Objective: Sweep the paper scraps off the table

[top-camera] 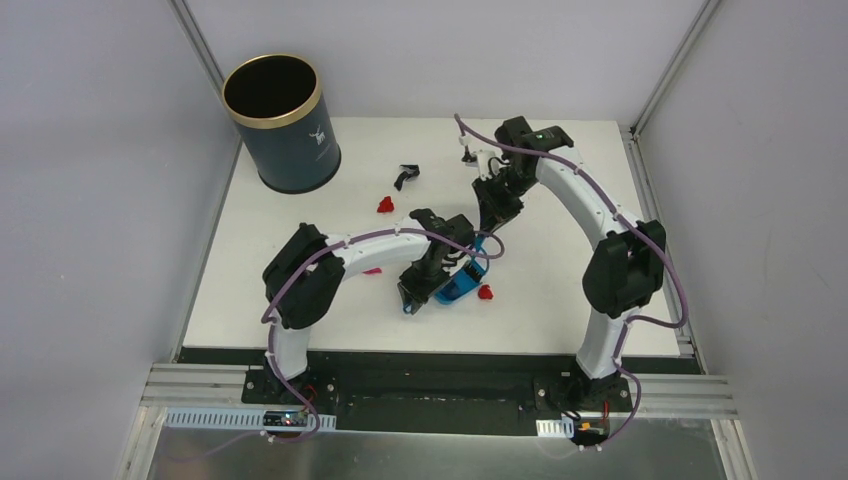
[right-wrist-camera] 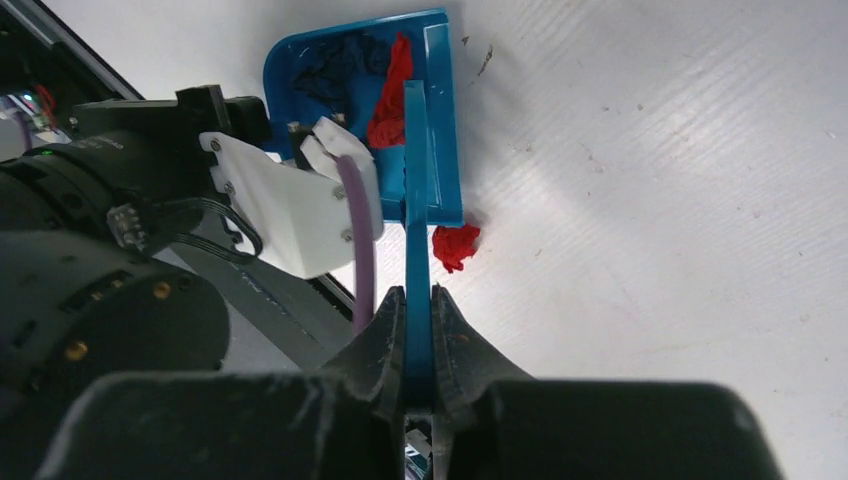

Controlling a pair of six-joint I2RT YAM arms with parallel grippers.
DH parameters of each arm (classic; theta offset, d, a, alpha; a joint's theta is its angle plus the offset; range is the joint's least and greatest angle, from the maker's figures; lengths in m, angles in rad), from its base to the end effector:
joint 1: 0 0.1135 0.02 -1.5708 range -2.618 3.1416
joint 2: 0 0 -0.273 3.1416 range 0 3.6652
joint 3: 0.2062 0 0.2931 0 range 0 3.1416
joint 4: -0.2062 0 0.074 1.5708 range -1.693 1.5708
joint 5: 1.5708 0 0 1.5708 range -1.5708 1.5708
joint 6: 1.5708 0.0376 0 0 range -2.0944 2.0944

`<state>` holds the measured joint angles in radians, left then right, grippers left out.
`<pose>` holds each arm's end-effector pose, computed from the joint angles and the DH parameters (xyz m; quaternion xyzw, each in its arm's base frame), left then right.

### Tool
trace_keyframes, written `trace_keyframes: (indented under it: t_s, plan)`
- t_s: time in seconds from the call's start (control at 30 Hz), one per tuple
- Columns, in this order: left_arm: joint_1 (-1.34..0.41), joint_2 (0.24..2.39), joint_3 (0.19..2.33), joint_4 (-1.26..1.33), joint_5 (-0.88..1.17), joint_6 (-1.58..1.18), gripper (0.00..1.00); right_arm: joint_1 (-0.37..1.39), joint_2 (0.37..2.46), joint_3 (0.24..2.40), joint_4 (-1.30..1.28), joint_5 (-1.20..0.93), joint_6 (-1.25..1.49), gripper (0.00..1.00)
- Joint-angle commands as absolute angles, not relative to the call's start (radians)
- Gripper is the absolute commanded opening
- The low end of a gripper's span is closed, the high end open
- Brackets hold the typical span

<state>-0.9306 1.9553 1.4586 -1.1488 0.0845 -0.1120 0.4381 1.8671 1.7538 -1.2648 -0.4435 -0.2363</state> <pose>0.2333 -0.3186 0.1715 -0.3959 -0.9166 0.0180 0.0534 0.3664 0.1895 0.2958 -0.3412 0.9093 0.2273 0.0713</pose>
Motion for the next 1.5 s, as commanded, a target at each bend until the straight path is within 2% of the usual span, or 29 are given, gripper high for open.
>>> trace_keyframes:
  t_s: [0.0, 0.23, 0.43, 0.83, 1.17, 1.37, 1.47]
  plan:
    - [-0.939, 1.803, 1.409, -1.092, 0.014, -0.136, 0.0, 0.39, 1.769, 1.849, -1.366, -0.501, -0.235, 0.0]
    - [-0.975, 1.626, 1.342, -1.075, 0.027, -0.219, 0.0, 0.384, 1.653, 1.702, -1.326, -0.332, -0.25, 0.0]
    - [-1.078, 1.607, 1.306, -1.15, 0.029, -0.306, 0.0, 0.384, 1.599, 1.617, -1.302, -0.267, -0.243, 0.0]
    - [-1.238, 1.741, 1.281, -1.235, 0.063, -0.366, 0.0, 0.385, 1.533, 1.432, -1.167, -0.15, -0.227, 0.0]
    - [-1.237, 1.976, 1.471, -1.188, 0.073, -0.297, 0.0, 0.421, 1.603, 1.35, -1.126, -0.289, -0.236, 0.0]
    - [-1.234, 2.009, 1.534, -1.16, 0.005, -0.291, 0.14, 0.431, 1.583, 1.349, -1.144, -0.36, -0.239, 0.0]
    - [-1.23, 2.018, 1.543, -1.156, 0.005, -0.284, 0.18, 0.43, 1.567, 1.34, -1.146, -0.351, -0.239, 0.0]
